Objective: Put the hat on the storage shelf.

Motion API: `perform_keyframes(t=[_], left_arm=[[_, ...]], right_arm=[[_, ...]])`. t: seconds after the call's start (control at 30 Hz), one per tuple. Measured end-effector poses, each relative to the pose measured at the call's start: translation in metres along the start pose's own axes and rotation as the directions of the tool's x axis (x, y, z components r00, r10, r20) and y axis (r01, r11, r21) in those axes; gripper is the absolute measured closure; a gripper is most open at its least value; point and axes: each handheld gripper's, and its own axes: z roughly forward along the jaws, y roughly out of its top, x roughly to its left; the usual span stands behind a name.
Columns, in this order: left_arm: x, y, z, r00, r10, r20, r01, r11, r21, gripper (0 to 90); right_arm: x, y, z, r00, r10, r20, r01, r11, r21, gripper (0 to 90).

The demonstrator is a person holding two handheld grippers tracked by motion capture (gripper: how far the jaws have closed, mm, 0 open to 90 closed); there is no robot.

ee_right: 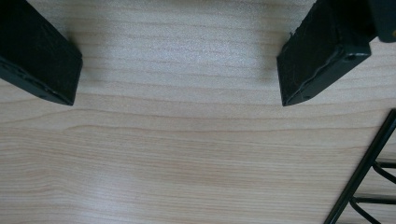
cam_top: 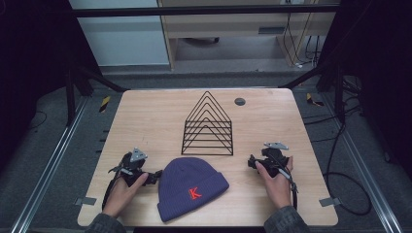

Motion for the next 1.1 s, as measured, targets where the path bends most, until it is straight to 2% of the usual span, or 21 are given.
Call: perform_keyframes(t=[0.3, 0.33, 0.37, 0.4, 0.43, 0.5, 0.53, 0.6, 0.63, 0.7, 0.73, 0.8, 0.83, 0.93, 0.97, 1.07, 1.1], left_arm=[[0.001, 0.002, 0.002, 1.0000, -0.005, 0.006, 0.005, 1.0000, 0.002, 0.0], [0.002, 0.003, 0.001, 0.9999, -0.002, 0.013, 0.002, 0.9999, 0.013, 0.0], [0.004, 0.006, -0.004, 1.0000, -0.001, 0.001, 0.001, 0.9967, 0.082, 0.0], [0.004, 0.006, -0.004, 1.0000, -0.001, 0.001, 0.001, 0.9967, 0.082, 3.2], [0.004, 0.010, -0.011, 0.9999, 0.000, -0.010, 0.001, 0.9953, 0.097, 5.7], [0.005, 0.011, -0.015, 1.0000, -0.004, -0.005, 0.004, 0.9959, 0.091, 5.5], [0.004, 0.015, -0.022, 0.9993, -0.038, 0.004, 0.038, 0.9979, 0.052, 5.5], [0.001, 0.019, -0.029, 0.9994, -0.036, 0.001, 0.036, 0.9993, 0.014, 5.5], [0.001, 0.019, -0.029, 0.9994, -0.036, 0.001, 0.036, 0.9993, 0.014, 5.5], [-0.005, 0.022, -0.033, 0.9993, -0.035, 0.009, 0.035, 0.9990, -0.027, 5.4], [-0.007, 0.024, -0.035, 0.9992, -0.034, 0.020, 0.034, 0.9988, -0.033, 5.6], [-0.011, 0.026, -0.038, 0.9990, -0.035, 0.028, 0.035, 0.9990, -0.028, 6.5], [-0.014, 0.026, -0.040, 0.9983, -0.045, 0.038, 0.045, 0.9990, -0.004, 6.9], [-0.016, 0.026, -0.042, 0.9971, -0.054, 0.054, 0.054, 0.9985, 0.011, 8.2], [-0.018, 0.027, -0.044, 0.9962, -0.053, 0.070, 0.052, 0.9985, 0.018, 10.0], [-0.021, 0.029, -0.047, 0.9961, -0.042, 0.077, 0.041, 0.9990, 0.019, 11.7], [-0.025, 0.031, -0.050, 0.9966, -0.025, 0.079, 0.023, 0.9995, 0.020, 11.6]], right_arm=[[-0.006, -0.002, -0.003, 0.9953, -0.066, -0.071, 0.067, 0.998, 0.001, 1.3], [-0.006, -0.002, -0.003, 0.9953, -0.066, -0.071, 0.067, 0.998, 0.001, 1.3], [-0.005, -0.001, -0.005, 0.9932, -0.081, -0.084, 0.082, 0.997, 0.005, 8.9], [-0.005, -0.001, -0.005, 0.9932, -0.081, -0.084, 0.082, 0.997, 0.005, 8.9], [-0.004, 0.000, -0.009, 0.9905, -0.113, -0.078, 0.113, 0.994, -0.006, 13.0], [0.001, 0.002, -0.014, 0.9859, -0.151, -0.072, 0.150, 0.988, -0.023, 13.7], [0.002, 0.002, -0.016, 0.9834, -0.165, -0.076, 0.163, 0.986, -0.032, 13.8], [0.008, 0.002, -0.021, 0.9790, -0.171, -0.111, 0.167, 0.985, -0.042, 13.5], [0.008, 0.002, -0.021, 0.9790, -0.171, -0.111, 0.167, 0.985, -0.042, 13.5], [0.013, 0.002, -0.029, 0.9704, -0.206, -0.127, 0.200, 0.978, -0.058, 13.8], [0.016, 0.001, -0.034, 0.9595, -0.242, -0.145, 0.235, 0.970, -0.061, 14.3], [0.016, 0.000, -0.036, 0.9566, -0.248, -0.153, 0.241, 0.969, -0.059, 14.6], [0.016, -0.001, -0.039, 0.9522, -0.244, -0.184, 0.238, 0.970, -0.057, 14.8], [0.017, -0.001, -0.042, 0.9485, -0.254, -0.189, 0.245, 0.967, -0.070, 15.6], [0.019, -0.001, -0.045, 0.9457, -0.257, -0.199, 0.247, 0.966, -0.075, 16.1], [0.022, -0.001, -0.048, 0.9392, -0.272, -0.210, 0.259, 0.962, -0.086, 16.2], [0.023, -0.001, -0.050, 0.9355, -0.278, -0.218, 0.265, 0.960, -0.088, 16.2]])
